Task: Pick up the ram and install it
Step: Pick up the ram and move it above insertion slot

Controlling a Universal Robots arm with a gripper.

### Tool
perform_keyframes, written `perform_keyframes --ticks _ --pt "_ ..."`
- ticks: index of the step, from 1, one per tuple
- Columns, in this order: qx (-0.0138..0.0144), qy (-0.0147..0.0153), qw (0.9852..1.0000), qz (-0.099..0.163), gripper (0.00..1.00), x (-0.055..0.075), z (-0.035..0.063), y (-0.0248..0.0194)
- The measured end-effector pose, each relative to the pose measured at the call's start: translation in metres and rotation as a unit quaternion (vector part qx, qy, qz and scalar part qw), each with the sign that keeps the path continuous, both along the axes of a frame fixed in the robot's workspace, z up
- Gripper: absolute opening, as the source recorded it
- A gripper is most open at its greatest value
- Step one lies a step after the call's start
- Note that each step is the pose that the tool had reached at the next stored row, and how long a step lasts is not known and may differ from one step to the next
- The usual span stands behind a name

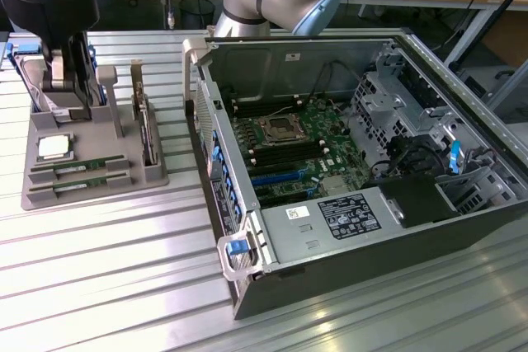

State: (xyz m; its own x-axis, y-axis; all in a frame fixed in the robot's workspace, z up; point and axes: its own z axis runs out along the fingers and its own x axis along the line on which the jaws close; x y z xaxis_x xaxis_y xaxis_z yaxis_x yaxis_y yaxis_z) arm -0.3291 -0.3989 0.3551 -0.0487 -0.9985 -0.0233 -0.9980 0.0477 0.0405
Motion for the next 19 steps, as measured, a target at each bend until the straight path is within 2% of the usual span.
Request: perform_keyframes --ticks 19 --pt "0.0000 0.0000 1.0000 0.000 0.30 0.0000 -0.0095 0.0000"
